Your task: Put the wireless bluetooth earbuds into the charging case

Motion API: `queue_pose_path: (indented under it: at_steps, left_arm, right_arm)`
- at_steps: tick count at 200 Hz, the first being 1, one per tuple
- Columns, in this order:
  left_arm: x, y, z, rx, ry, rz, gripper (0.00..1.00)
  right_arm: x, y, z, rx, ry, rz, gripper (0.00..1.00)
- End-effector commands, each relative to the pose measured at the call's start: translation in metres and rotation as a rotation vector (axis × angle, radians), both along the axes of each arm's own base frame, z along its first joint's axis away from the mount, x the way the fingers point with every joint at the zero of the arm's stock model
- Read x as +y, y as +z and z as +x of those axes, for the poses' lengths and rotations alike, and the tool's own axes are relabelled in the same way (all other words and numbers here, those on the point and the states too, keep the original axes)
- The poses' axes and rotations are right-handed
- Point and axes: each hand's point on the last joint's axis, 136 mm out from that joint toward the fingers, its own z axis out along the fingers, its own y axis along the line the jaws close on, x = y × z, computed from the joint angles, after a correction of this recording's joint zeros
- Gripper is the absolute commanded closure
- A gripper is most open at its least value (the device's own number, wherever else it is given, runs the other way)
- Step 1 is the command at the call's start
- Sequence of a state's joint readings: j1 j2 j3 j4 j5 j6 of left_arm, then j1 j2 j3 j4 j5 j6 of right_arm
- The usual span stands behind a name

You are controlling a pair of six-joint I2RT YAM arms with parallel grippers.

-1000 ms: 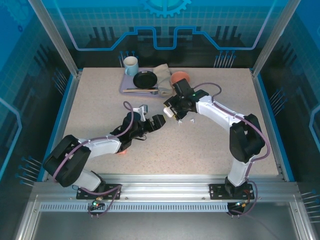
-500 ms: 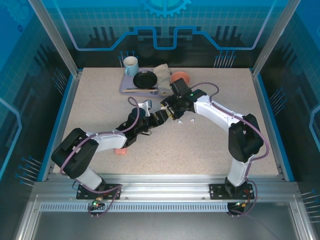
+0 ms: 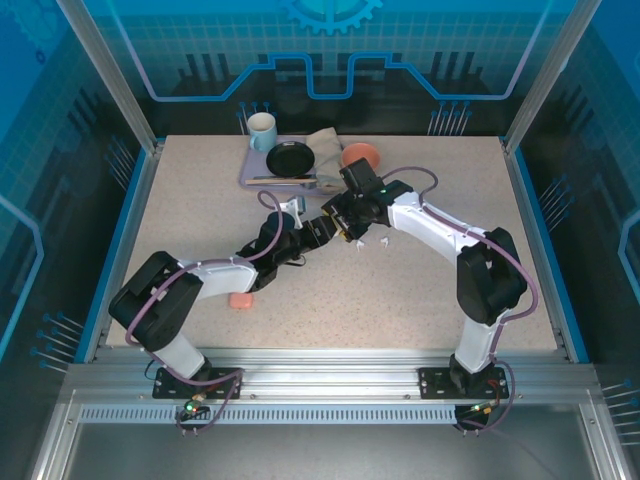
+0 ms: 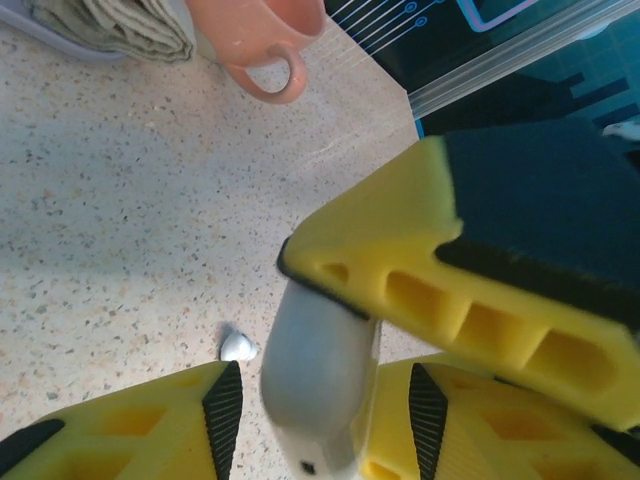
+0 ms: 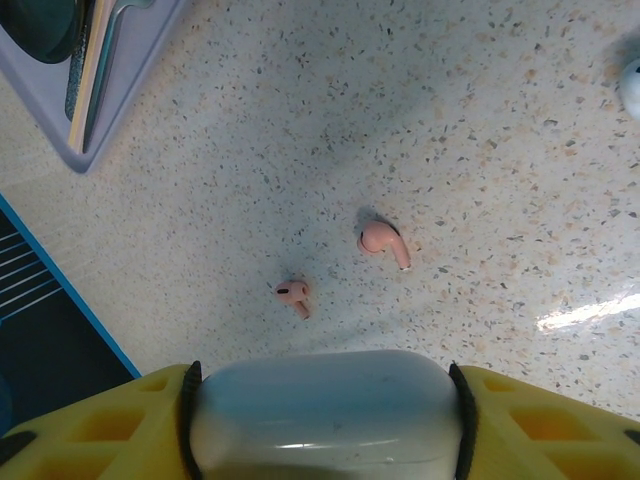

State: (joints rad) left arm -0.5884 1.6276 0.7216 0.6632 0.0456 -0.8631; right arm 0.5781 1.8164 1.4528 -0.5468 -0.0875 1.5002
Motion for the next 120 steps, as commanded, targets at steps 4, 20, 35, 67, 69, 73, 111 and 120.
queue_pose_path:
  at_steps: [4, 20, 35, 67, 69, 73, 111, 120]
  left_arm:
    - [-0.0068, 0.0138, 0.0089, -0.047, 0.003, -0.011, 0.52]
    - [-0.0084, 0.0132, 0.0094, -0.045, -0.002, -0.013, 0.54]
    - [-0.0092, 0.0116, 0.0085, -0.041, -0.006, -0.017, 0.54]
    - [-0.0096, 0.0085, 0.0074, -0.033, -0.006, -0.022, 0.58]
    - [-0.0091, 0.0081, 0.0076, -0.033, -0.005, -0.021, 0.59]
    - [-0.0091, 0.0080, 0.0079, -0.032, -0.004, -0.022, 0.59]
    - [-0.0099, 0.0091, 0.0089, -0.035, -0.005, -0.020, 0.65]
    - [-0.0104, 0.0100, 0.0095, -0.037, -0.006, -0.019, 0.67]
  right_arm:
    - [0.0052, 0.0128, -0.0036, -0.017, 0.005, 0.037, 0.46]
    - [0.0055, 0.0123, -0.0033, -0.017, 0.006, 0.038, 0.46]
    - [0.0061, 0.0135, -0.0030, -0.020, 0.004, 0.042, 0.46]
    - [0.0054, 0.0130, -0.0028, -0.020, 0.002, 0.043, 0.47]
    - [0.0054, 0.0131, -0.0027, -0.020, 0.001, 0.044, 0.47]
    - [0.0057, 0.0140, -0.0023, -0.022, 0.002, 0.045, 0.47]
    - [0.0056, 0.0145, -0.0025, -0.024, 0.002, 0.046, 0.47]
    - [0.0055, 0.0148, -0.0028, -0.025, 0.002, 0.047, 0.47]
